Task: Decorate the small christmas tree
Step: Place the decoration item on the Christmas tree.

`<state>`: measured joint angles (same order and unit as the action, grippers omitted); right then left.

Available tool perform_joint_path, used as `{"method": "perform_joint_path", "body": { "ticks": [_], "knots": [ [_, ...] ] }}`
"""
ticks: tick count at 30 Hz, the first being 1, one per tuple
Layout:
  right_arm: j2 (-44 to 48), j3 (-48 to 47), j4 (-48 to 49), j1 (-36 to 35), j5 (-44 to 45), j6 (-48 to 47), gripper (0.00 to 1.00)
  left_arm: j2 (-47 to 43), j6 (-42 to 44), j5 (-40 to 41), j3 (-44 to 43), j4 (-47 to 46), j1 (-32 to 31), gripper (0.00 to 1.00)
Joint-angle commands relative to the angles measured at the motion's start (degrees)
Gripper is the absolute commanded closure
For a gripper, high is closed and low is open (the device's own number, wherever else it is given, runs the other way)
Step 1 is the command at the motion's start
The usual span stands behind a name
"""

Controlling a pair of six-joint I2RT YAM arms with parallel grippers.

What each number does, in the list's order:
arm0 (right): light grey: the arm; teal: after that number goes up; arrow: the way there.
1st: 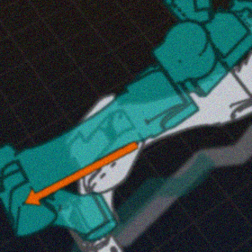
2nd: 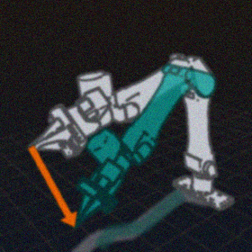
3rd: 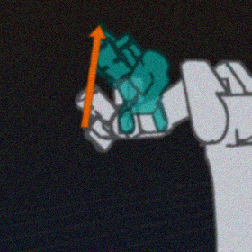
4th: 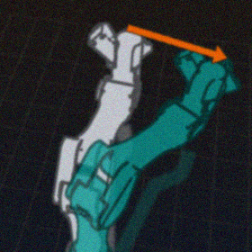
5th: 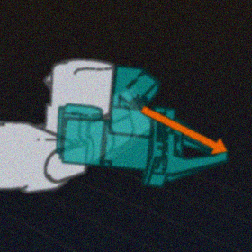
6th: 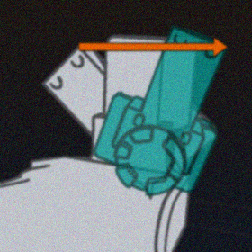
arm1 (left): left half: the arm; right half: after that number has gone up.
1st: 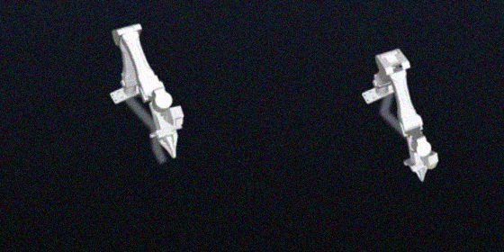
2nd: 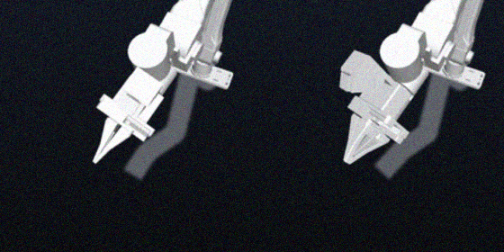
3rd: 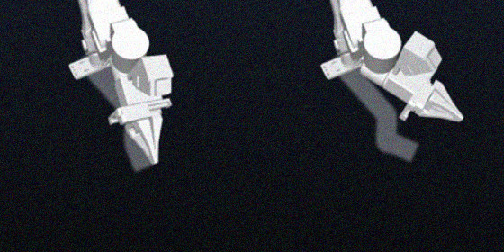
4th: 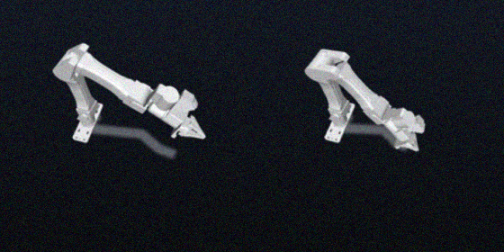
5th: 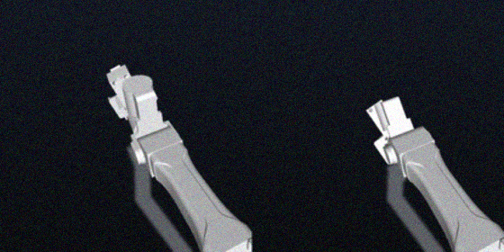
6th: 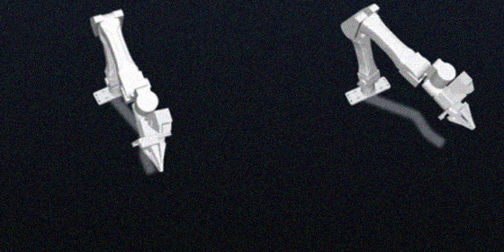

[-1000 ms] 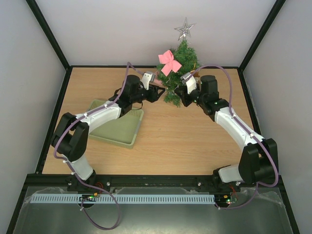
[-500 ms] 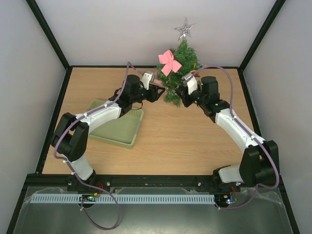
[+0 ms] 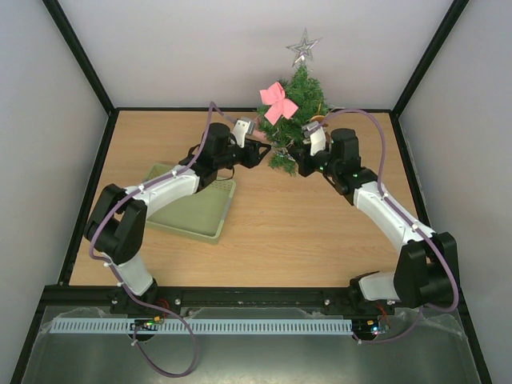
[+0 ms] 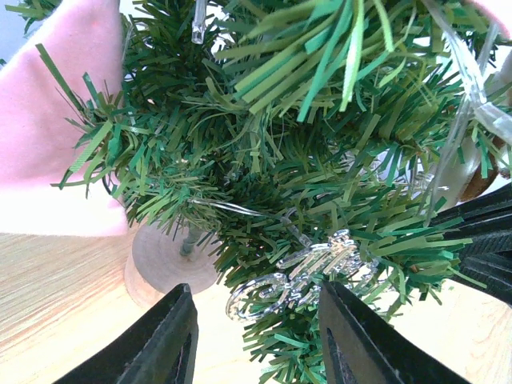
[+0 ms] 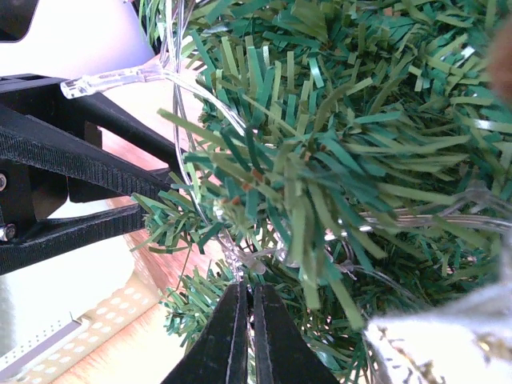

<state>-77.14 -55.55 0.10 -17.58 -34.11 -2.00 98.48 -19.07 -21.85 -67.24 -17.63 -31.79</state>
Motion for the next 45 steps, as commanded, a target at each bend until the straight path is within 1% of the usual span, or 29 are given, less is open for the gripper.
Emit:
{"method": "perform_joint_path", "body": {
  "ticks": [1,6,14,20,23,31,35,42,45],
  "knots": [
    [1.88,1.08,2.64,0.09,-0.41,4.10,0.98,0.58,0.70,0.36,-1.58,-0.58,0.45,0.57],
    [2.35,2.58,6.28,0.09,-1.32,8.59,0.98,0.58,0.71,0.50,-1.40,-0.69,0.43,0.57],
    [2.81,3.47,6.10,0.07,2.35,9.16,0.98,0.61,0.63,0.41,-1.49,-0.65,0.42,0.57],
    [3.72,3.45,5.79,0.05,3.18,9.37,0.92,0.40,0.64,0.51,-1.49,-0.68,0.42,0.57],
    [4.16,3.76,5.62,0.09,3.15,9.26,0.86,0.32,0.61,0.53,-1.49,-0.57,0.47,0.57],
    [6.57,4.38,4.13,0.09,2.83,9.20,0.84,-0.52,0.21,1.90,-1.20,0.53,0.50,0.57],
    [9.30,6.24,3.25,0.09,1.76,10.14,0.80,-2.30,-2.02,3.21,0.40,0.92,0.59,0.56],
    [15.56,8.12,-4.49,0.08,2.04,11.83,0.74,-7.76,-4.39,5.27,3.68,1.35,0.92,0.49],
    [19.64,8.00,-7.70,0.07,3.26,13.56,0.69,-10.98,-5.09,7.23,4.39,3.79,0.91,0.39]
  ]
}}
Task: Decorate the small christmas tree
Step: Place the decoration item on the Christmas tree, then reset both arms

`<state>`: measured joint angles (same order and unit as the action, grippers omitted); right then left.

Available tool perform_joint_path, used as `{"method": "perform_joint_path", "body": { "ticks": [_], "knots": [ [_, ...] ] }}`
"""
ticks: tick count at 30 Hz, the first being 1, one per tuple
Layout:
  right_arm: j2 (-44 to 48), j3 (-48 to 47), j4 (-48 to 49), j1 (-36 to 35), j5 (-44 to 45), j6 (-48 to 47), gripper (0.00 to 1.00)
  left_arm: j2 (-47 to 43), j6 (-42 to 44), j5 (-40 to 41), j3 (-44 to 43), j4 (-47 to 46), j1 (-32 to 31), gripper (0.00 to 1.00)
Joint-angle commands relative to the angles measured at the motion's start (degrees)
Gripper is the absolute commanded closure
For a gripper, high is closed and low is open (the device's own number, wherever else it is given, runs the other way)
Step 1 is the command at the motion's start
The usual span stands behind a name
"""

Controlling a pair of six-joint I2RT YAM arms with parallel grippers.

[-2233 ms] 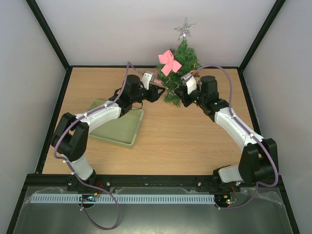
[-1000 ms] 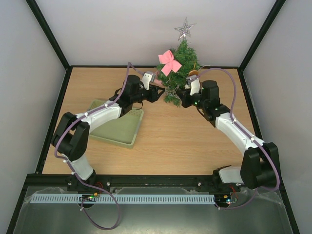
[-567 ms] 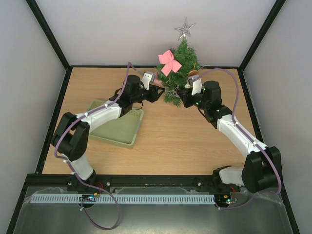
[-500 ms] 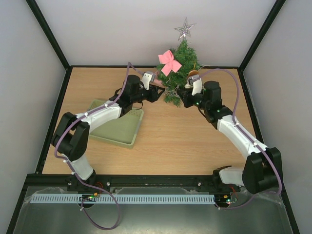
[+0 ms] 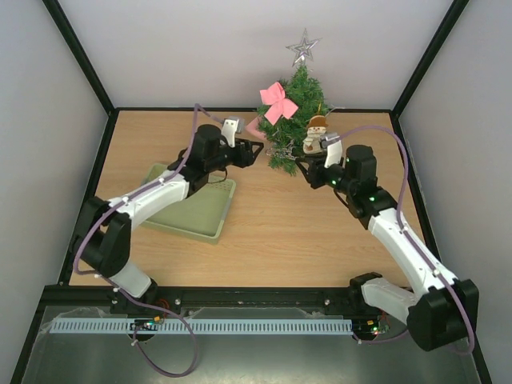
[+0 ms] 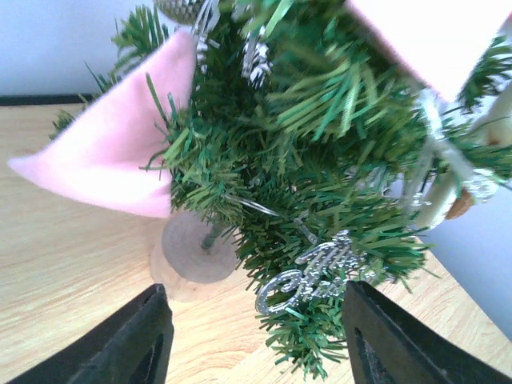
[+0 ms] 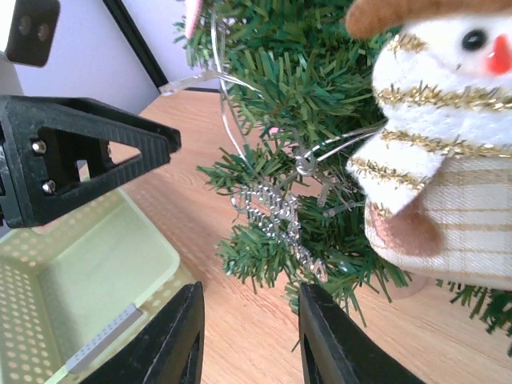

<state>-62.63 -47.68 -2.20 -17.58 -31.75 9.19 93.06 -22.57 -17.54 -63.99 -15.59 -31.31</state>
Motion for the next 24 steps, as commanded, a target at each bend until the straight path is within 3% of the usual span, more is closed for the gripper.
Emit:
{"method": "perform_joint_path", "body": {
  "ticks": [1,3,4,5,6,7,14,20,24],
  "knots": [
    [6.66,0.11,-6.13,0.04,1.62,3.58,0.66,-6.84,-1.54,3.53,1.22,2.97,0.41,0.37],
    [10.58,-0.34,-7.99,0.05,3.38,6.15,0.62,-9.64,-1.16,5.14,1.01,6.10,0.42,0.31],
    [12.12,-0.74,-9.18,0.04,4.10,6.64,0.56,-11.23,-0.71,5.71,0.81,7.84,0.43,0.12],
    [13.65,-1.13,-10.28,0.02,5.34,7.23,0.45,-13.03,-0.03,6.50,0.68,9.46,0.39,0.01],
    [15.16,-1.43,-11.45,0.08,6.97,7.99,0.17,-14.84,0.80,7.01,0.61,11.21,0.44,0.01],
    [16.60,-1.76,-12.51,0.08,8.41,8.60,0.01,-16.70,1.13,7.73,0.54,12.86,0.38,0.01],
    [26.32,-4.25,-17.71,0.09,26.37,21.51,0.02,-31.10,3.15,10.31,-0.04,25.41,0.33,0.00],
    [28.53,-5.66,-20.70,0.09,25.78,21.29,0.02,-40.79,1.80,10.08,2.42,31.46,0.32,0.01],
    [28.75,-4.95,-24.32,0.09,29.81,26.16,0.02,-45.28,-2.24,3.66,6.39,28.04,0.31,0.01]
  ]
}}
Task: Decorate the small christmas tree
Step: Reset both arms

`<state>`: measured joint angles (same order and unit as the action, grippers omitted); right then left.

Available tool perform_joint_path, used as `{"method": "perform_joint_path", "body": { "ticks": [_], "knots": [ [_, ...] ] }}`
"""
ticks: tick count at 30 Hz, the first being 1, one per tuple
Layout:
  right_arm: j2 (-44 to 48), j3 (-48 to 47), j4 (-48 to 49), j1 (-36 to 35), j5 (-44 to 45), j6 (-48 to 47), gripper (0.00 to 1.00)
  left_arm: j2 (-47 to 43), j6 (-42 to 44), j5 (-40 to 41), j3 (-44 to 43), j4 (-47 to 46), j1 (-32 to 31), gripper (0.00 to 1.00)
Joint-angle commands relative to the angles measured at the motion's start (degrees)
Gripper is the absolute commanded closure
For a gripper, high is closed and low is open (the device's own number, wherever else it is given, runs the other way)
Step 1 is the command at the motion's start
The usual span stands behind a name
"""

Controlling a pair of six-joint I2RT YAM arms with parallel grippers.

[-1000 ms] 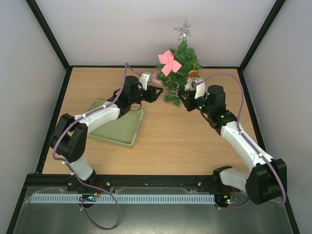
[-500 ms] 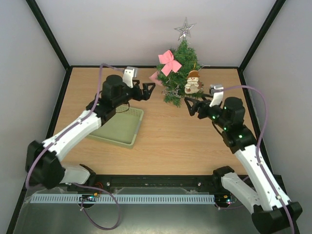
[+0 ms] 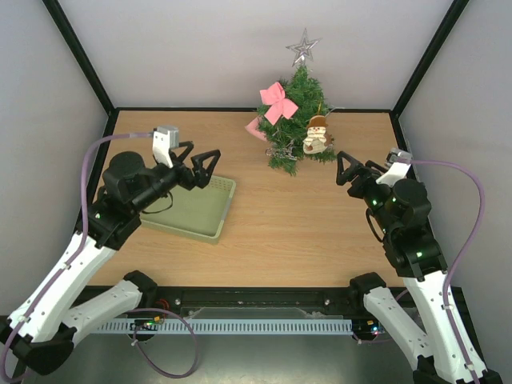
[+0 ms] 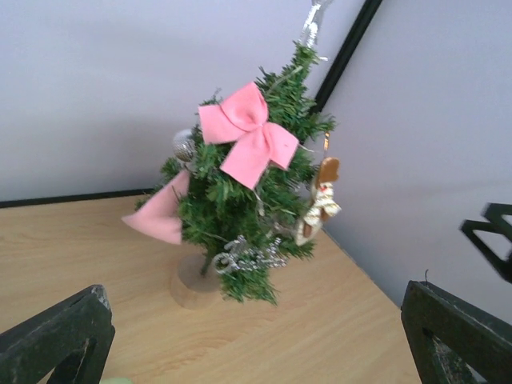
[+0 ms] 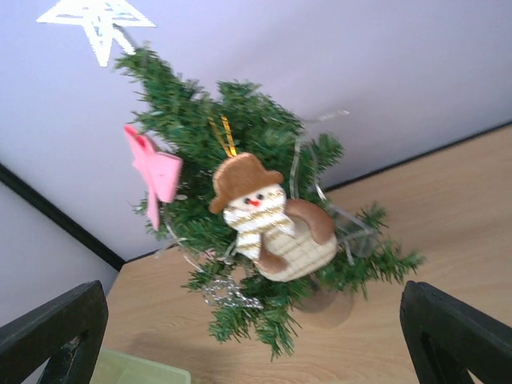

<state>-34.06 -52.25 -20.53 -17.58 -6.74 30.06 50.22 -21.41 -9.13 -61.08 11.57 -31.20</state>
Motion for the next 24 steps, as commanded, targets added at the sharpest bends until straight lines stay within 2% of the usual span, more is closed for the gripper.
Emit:
{"method": "perform_joint_path", "body": {
  "ticks": [1,13,24],
  "knots": [
    [0.41,0.03,-6.94,0.07,5.12,5.74,0.02,-2.96,-4.55,-5.40,4.14,0.34,0.24,0.01],
    [3.72,4.46,-7.56,0.09,2.44,5.15,0.02,-4.07,-5.61,-3.50,9.02,1.04,0.23,0.01],
    [1.91,4.35,-6.86,0.09,2.18,3.96,0.02,-3.42,-4.77,-1.87,8.61,-1.67,0.24,0.01]
  ]
}}
